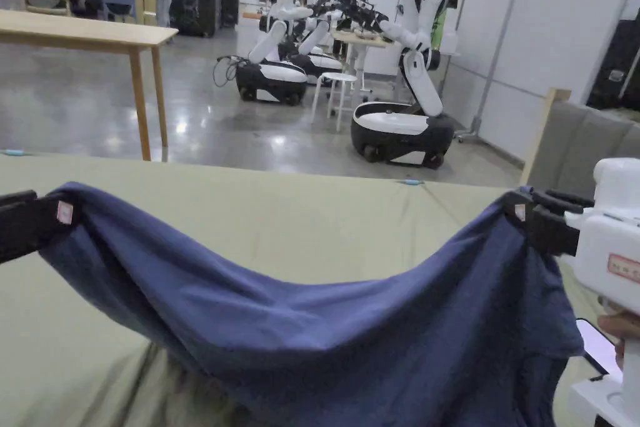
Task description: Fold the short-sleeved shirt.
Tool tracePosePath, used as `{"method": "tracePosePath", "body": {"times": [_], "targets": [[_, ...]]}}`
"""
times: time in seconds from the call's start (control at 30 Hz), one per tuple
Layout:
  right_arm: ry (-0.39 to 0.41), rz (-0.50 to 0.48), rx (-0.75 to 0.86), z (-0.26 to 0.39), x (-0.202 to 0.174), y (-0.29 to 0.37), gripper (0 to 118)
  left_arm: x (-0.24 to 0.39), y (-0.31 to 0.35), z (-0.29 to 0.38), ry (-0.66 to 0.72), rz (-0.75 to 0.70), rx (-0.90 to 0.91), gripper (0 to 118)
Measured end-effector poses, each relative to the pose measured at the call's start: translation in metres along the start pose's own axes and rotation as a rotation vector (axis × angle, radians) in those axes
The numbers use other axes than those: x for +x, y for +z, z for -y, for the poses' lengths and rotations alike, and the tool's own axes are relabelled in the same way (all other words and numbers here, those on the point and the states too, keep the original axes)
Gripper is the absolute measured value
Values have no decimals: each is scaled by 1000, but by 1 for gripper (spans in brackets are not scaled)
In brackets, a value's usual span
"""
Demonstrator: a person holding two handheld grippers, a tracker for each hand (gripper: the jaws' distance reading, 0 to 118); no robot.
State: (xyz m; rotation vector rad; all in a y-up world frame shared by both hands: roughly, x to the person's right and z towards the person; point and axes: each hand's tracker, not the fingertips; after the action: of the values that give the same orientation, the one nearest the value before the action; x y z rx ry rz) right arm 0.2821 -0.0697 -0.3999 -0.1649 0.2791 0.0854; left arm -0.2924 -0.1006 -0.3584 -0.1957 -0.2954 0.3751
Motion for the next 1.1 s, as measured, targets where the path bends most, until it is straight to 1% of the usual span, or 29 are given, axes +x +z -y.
{"method": "tracePosePath", "body": {"times": [0.13,0.23,0.3,0.4,0.43,0.5,0.6,0.63,0.73,0.83,0.97,1.0,1.07,1.1], "targets": [[13,53,101,-64,13,-6,5,19,-23,-70,25,-4,58,1],[24,102,179,-114,23,-10,5,30,-47,-120,-8,-16,87,1],[25,137,216,-146,33,-16,5,41,-60,-149,-72,-53,102,1],[11,145,264,-193,47,-28,5,51,-76,-183,-92,-67,163,1],[16,134,260,-209,51,-34,5,55,-80,-195,-98,-85,185,1],[27,144,270,-242,55,-47,5,64,-91,-217,-119,-106,195,1],[37,200,266,-280,59,-74,5,74,-105,-248,-157,-137,223,1],[36,216,270,-290,59,-84,5,78,-112,-259,-172,-170,227,1],[21,237,254,-308,61,-114,5,82,-132,-279,-184,-267,218,1],[9,262,248,-314,63,-142,5,83,-149,-287,-201,-278,233,1],[-39,306,243,-317,68,-178,5,81,-176,-299,-245,-350,215,1],[-42,304,241,-317,69,-186,5,78,-182,-302,-244,-356,220,1],[-33,325,240,-316,69,-201,5,71,-192,-307,-238,-358,224,1],[4,345,259,-314,68,-206,5,67,-197,-308,-230,-359,217,1]]}}
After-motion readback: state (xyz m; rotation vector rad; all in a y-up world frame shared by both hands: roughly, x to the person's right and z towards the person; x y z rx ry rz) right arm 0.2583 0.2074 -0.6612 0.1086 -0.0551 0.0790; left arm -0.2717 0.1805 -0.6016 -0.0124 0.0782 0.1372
